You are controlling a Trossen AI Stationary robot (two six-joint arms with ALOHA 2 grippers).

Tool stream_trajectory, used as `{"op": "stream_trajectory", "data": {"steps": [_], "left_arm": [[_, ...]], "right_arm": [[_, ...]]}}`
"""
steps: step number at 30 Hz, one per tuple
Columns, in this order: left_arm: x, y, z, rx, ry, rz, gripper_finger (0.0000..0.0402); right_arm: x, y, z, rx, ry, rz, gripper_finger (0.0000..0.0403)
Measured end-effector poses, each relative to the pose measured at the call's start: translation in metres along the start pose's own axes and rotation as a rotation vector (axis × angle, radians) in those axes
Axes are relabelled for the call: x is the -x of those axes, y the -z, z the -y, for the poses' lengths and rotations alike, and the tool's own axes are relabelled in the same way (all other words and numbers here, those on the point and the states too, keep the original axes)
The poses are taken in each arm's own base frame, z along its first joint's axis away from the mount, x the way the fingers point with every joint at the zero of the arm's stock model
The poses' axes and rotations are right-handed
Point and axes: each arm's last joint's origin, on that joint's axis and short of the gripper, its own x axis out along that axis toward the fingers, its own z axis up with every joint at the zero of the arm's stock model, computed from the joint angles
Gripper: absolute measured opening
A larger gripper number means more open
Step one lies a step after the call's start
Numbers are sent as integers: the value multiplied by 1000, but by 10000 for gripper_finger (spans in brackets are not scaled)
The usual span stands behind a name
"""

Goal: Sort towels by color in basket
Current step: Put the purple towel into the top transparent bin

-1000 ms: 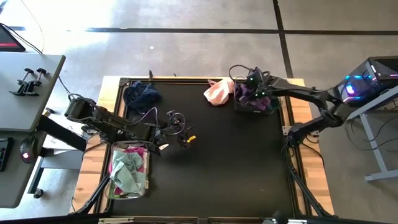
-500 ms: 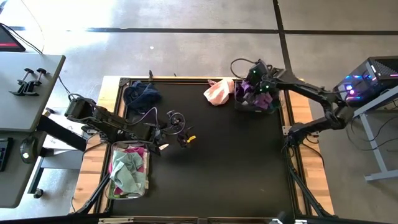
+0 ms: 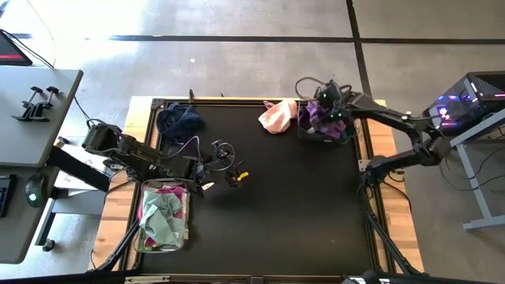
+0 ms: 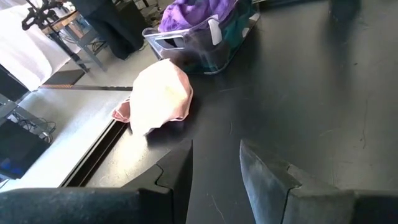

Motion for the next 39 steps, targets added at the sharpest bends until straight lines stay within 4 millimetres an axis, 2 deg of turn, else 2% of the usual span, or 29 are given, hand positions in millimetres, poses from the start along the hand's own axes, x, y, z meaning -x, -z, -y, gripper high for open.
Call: {"op": "stream_trajectory", "data": {"steps": [6,8,11,16,23,26,28,30,33,39], "left_arm": [[0,0,0,1,0,0,119],[0,0,0,9,-1,0,119],[0,0,0,17,-1,0,119],[0,0,0,25,0,1,119],[0,0,0,43,0,1,119],[0,0,0,43,0,1,119],[0,0,0,44,-1,1,119],[0,0,0,44,-1,1,119],[0,0,0,44,0,1,119],[0,0,0,43,-1,1,119]], "right_arm": [[-49,25,-4,76,2,-13,51],[-57,28,-5,111,1,-5,44],[-58,25,-5,161,18,6,43],[-39,5,-4,209,19,12,72],[12,-21,-1,212,-36,-115,139],[26,-32,0,148,-24,-89,148],[28,-37,1,133,11,-45,147],[24,-41,2,95,40,14,143],[9,-37,3,53,43,53,132],[-35,-12,-3,16,-27,156,109]]}}
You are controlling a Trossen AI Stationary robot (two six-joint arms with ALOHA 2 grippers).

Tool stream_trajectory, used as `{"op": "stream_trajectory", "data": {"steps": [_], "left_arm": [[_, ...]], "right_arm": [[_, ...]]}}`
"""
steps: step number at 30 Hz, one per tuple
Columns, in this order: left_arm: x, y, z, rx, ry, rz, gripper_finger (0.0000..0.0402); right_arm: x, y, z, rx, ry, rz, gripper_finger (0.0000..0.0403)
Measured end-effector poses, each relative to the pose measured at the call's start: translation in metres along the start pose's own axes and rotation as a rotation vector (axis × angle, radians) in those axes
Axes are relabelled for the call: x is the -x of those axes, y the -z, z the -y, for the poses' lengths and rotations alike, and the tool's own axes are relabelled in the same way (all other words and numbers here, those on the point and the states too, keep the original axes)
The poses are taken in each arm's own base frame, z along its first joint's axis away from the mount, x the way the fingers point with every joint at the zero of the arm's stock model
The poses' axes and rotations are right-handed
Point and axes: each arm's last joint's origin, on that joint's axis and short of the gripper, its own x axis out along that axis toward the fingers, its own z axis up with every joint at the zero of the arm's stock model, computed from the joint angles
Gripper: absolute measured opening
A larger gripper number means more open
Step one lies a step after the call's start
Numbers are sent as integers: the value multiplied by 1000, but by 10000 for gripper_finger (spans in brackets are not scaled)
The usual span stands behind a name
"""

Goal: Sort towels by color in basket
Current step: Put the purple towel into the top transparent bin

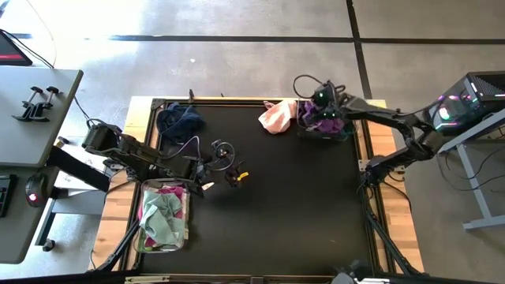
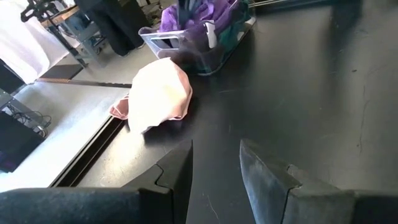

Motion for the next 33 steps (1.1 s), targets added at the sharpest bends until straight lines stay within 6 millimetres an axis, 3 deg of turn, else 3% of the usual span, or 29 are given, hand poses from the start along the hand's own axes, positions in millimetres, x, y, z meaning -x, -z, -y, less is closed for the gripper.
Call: {"op": "stream_trajectory", "data": {"steps": [4,8,18,22,26,33], "left_arm": [[0,0,0,1,-1,0,119],[0,0,0,2,0,0,119],[0,0,0,10,0,1,119],[0,0,0,9,0,0,119],[0,0,0,9,0,0,119],[0,0,0,-3,-1,-1,119]], "right_arm": [[-15,20,-1,-5,-16,37,101],[-16,22,0,46,-7,19,109],[25,-26,0,84,-134,-40,192],[23,-32,0,41,-108,48,195],[6,-12,2,-12,0,48,173],[-26,38,18,-106,34,-5,86]]}}
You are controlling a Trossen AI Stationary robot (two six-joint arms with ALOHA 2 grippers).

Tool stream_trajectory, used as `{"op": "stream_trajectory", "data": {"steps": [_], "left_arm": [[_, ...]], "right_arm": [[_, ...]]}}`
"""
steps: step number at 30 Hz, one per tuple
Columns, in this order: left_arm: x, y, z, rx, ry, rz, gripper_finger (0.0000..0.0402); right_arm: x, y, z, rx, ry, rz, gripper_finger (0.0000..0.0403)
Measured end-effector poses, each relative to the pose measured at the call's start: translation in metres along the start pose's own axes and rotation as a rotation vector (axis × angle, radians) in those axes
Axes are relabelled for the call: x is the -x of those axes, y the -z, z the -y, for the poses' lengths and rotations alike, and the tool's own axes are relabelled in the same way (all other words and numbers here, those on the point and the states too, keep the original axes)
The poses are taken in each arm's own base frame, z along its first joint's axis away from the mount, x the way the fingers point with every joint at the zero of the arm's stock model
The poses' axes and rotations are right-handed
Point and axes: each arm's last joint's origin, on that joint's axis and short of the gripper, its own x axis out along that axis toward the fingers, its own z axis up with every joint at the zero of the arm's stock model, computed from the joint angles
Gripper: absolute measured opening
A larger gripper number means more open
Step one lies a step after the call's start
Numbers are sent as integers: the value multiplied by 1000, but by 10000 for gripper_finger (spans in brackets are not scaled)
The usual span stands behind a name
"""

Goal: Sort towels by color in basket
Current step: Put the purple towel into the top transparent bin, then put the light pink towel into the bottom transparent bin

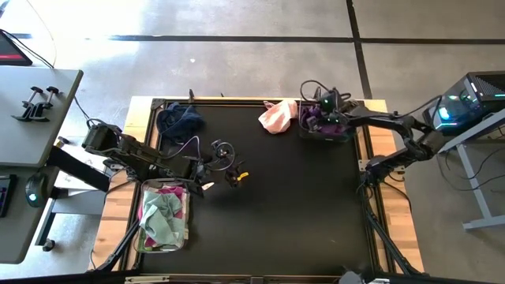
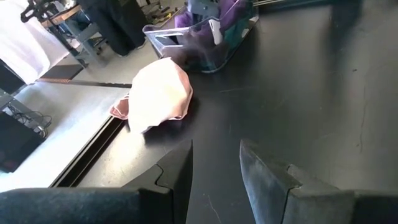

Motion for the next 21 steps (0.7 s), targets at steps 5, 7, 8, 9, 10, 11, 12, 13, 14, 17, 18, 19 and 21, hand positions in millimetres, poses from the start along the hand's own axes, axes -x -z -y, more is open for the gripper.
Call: {"op": "stream_trajectory", "data": {"steps": [5,7,8,9,10,11,12,13,14,17,18,19,21], "left_arm": [[0,0,0,-7,0,0,119],[0,0,0,-7,0,0,119],[0,0,0,-7,0,0,119],[0,0,0,-7,0,0,119],[0,0,0,-6,0,0,119],[0,0,0,-6,0,0,119],[0,0,0,-6,0,0,119],[0,0,0,-6,0,0,119],[0,0,0,-2,0,0,119],[0,0,0,2,0,0,119],[0,0,0,2,0,0,119],[0,0,0,2,0,0,119],[0,0,0,2,0,0,119]], "right_arm": [[-6,6,10,-18,-6,39,49],[-4,0,13,-12,-22,36,53],[-2,-5,14,-6,-30,32,58],[1,-10,15,3,-36,23,67],[4,-15,15,14,-44,8,77],[8,-20,15,26,-43,-6,90],[12,-25,15,37,-42,-19,104],[16,-30,16,44,-43,-37,119],[21,-35,16,52,-43,-51,134],[35,-49,14,77,-47,-76,172],[39,-53,12,83,-50,-79,181],[42,-57,9,92,-61,-75,188],[48,-62,1,115,-115,-52,196]]}}
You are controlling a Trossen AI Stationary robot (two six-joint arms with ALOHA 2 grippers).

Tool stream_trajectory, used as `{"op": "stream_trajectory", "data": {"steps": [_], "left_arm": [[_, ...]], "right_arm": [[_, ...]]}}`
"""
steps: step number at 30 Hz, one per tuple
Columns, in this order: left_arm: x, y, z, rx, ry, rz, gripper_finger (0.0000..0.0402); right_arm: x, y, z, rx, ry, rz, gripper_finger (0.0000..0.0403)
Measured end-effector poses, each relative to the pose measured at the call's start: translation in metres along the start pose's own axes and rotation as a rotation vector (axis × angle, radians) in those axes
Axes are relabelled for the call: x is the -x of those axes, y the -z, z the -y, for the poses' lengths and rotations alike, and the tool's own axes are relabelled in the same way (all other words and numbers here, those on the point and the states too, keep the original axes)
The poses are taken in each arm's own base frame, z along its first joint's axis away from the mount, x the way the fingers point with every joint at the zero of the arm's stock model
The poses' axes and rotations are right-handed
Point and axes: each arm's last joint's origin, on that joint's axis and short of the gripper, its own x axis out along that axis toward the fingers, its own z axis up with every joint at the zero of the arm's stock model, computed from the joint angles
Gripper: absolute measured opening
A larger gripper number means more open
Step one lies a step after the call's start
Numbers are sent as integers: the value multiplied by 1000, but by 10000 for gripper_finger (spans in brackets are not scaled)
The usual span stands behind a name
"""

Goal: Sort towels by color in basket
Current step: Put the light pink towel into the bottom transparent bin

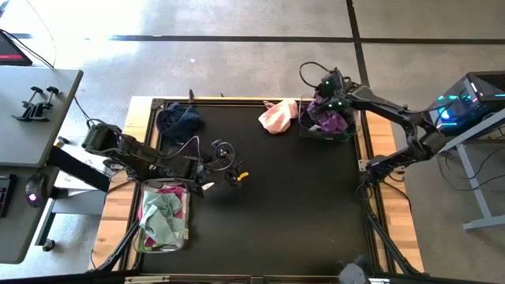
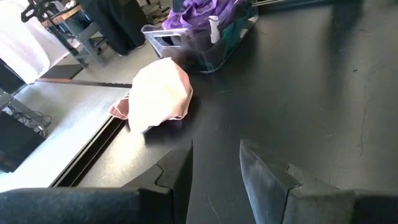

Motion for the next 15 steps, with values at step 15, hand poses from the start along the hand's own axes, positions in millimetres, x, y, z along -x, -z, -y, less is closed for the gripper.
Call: {"op": "stream_trajectory", "data": {"steps": [15], "left_arm": [[-3,0,-3,43,-13,-5,119]], "right_arm": [[-1,37,-132,504,-380,281,200]]}}
